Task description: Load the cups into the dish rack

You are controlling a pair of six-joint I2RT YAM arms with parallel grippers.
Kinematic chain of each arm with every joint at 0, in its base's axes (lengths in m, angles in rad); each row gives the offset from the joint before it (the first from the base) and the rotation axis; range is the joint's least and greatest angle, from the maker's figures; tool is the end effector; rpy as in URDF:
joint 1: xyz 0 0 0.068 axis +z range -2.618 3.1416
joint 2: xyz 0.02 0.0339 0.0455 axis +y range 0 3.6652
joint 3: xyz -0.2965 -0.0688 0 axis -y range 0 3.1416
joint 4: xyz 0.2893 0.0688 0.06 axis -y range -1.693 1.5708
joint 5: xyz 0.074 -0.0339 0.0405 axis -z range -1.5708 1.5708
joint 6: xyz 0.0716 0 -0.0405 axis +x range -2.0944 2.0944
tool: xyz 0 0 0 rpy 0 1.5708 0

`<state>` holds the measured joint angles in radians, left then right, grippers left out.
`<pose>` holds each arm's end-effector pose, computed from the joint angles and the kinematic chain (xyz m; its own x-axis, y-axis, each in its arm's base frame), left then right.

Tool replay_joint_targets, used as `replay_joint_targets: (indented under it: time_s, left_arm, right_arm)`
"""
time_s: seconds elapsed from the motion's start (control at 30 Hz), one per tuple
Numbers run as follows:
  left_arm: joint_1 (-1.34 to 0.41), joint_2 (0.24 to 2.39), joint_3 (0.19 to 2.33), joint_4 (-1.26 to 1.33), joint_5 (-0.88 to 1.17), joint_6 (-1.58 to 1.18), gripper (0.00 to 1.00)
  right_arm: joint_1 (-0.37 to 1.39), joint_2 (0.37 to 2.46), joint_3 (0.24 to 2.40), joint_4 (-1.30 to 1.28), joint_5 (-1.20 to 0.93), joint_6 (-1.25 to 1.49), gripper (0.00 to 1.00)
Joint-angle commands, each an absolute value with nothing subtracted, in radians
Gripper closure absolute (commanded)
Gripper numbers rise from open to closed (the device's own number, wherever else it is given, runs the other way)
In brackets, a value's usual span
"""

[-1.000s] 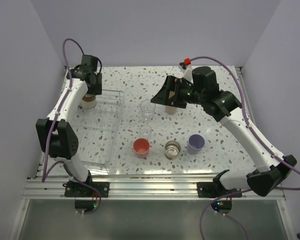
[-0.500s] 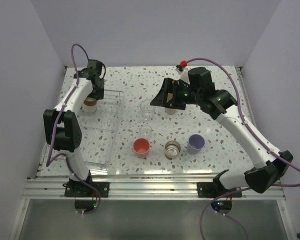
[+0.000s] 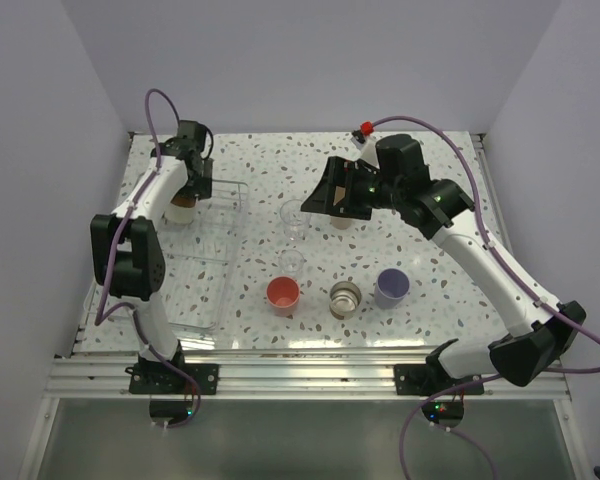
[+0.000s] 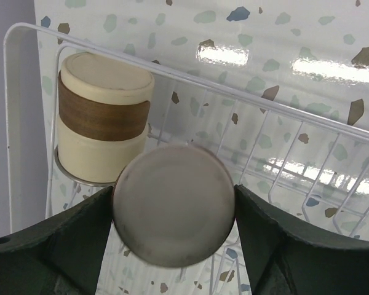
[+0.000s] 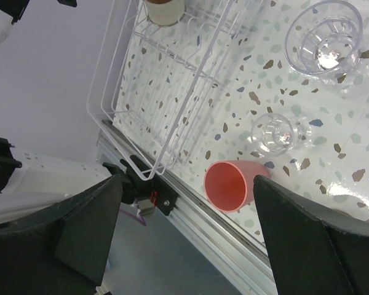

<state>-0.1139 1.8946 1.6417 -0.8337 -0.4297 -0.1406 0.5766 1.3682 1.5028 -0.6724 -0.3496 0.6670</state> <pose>0.4745 -0.0243 0.2572 -0.8581 -0.0301 -0.5126 -0.2117 0.9302 0.2998 0.2887 0.2170 0.4299 -0.8068 0.1686 -0.5662 -0.3305 0.6656 0.6692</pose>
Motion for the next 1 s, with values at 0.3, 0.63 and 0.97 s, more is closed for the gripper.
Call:
replay_joint_targets:
  time_s: [0.3, 0.63, 0.97]
  left_arm:
    - [-0.115, 1.844, 1.712, -0.841, -0.387, -0.196, 0.00]
    - [-0.115, 1.727, 1.761, -0.885, -0.354, -0.276, 0.00]
    - [-0.115, 1.421, 1.557, -0.808, -0.288, -0.337, 0.00]
  right_arm:
    - [0.577, 1.388, 1.517, -0.680, -0.362, 0.644, 0.10]
    - [0.577, 1.399, 1.551, -0.748, -0.299, 0.559, 0.12]
    - [0.732, 1.384, 1.560, -1.166, 0.064, 0.288, 0.15]
